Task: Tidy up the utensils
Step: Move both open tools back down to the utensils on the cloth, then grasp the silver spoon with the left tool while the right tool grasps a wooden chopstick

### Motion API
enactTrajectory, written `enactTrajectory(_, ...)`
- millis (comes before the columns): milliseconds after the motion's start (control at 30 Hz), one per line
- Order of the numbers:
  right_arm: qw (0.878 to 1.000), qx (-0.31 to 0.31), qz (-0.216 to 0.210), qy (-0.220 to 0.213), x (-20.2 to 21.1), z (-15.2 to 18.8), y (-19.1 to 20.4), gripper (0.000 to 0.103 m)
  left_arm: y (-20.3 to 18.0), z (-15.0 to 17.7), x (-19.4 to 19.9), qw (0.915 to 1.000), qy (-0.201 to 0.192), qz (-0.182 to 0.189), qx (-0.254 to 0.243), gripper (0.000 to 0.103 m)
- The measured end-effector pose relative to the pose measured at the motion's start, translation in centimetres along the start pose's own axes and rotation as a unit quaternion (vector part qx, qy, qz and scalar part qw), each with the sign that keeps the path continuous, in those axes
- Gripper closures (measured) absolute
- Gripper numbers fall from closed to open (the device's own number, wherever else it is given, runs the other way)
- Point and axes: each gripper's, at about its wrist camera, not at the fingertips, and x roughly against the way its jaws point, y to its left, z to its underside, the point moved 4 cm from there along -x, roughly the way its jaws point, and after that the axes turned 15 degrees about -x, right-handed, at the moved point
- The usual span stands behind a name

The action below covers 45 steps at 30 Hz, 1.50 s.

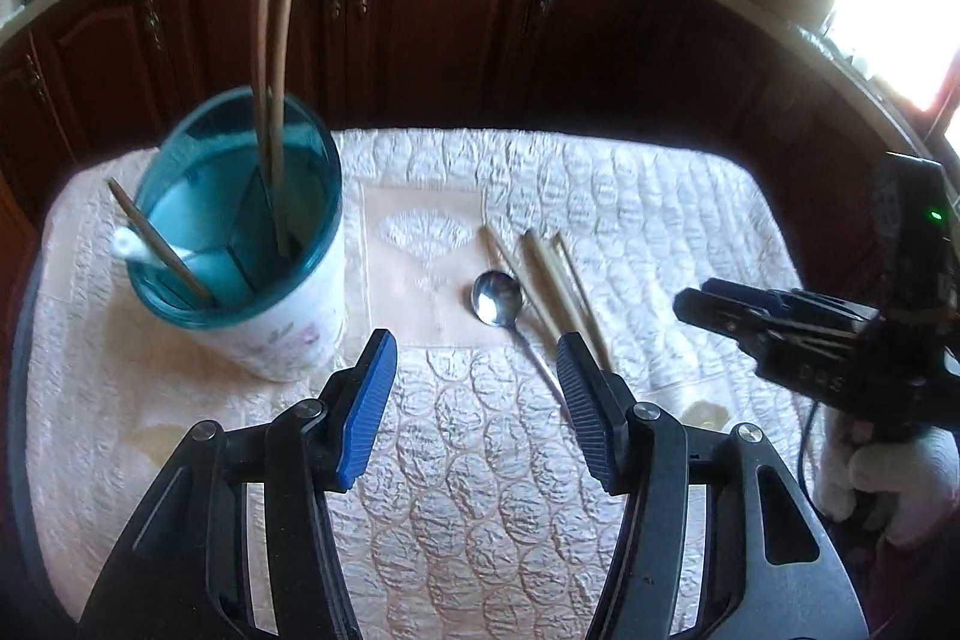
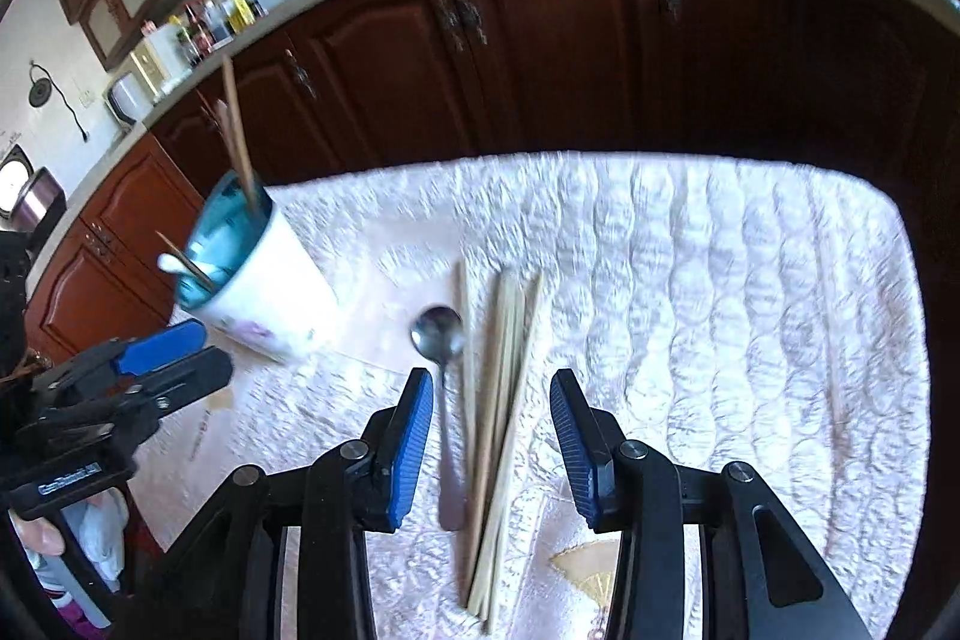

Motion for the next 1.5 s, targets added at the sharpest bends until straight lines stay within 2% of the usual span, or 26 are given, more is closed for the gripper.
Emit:
enactTrajectory(67, 1.000, -0.011, 0.002, 0.014, -1.8, -0.3, -0.7, 0.073, 0.0, 0.2, -1.0, 1.0000, 0.010, 0.001, 0.000, 0.048)
enactTrajectory(167, 0.999, -0.036, 0.004, 0.033, -4.3, -1.0, -2.2, 0.077, -0.1, 0.3, -2.2, 0.9998, 0.021, 0.004, 0.000, 0.048)
enactTrajectory(500, 0.994, -0.066, -0.005, 0.083, -10.7, -3.0, -3.4, 0.080, -0.3, 0.2, -4.7, 0.9992, 0.040, 0.008, -0.003, 0.048)
enactTrajectory(633, 0.991, -0.084, -0.024, 0.098, -12.3, -3.5, -3.4, 0.091, -0.4, 0.0, -5.8, 0.9988, 0.047, 0.009, -0.004, 0.048)
enactTrajectory(733, 0.989, -0.101, -0.049, 0.101, -12.6, -3.9, -3.8, 0.097, -0.5, -0.1, -6.6, 0.9986, 0.053, 0.009, -0.005, 0.048)
enactTrajectory(1033, 0.992, -0.085, -0.019, 0.091, -9.8, -3.1, -6.5, 0.098, -0.2, -0.9, -10.6, 0.9978, 0.066, 0.002, 0.002, 0.048)
enactTrajectory(1300, 0.991, -0.083, -0.019, 0.100, -8.6, -1.8, -9.0, 0.097, 0.1, -1.7, -13.7, 0.9974, 0.073, 0.004, 0.002, 0.049)
enactTrajectory(1500, 0.992, -0.079, -0.020, 0.099, -9.6, -2.8, -8.2, 0.097, 0.4, -2.0, -15.3, 0.9968, 0.079, 0.004, 0.006, 0.053)
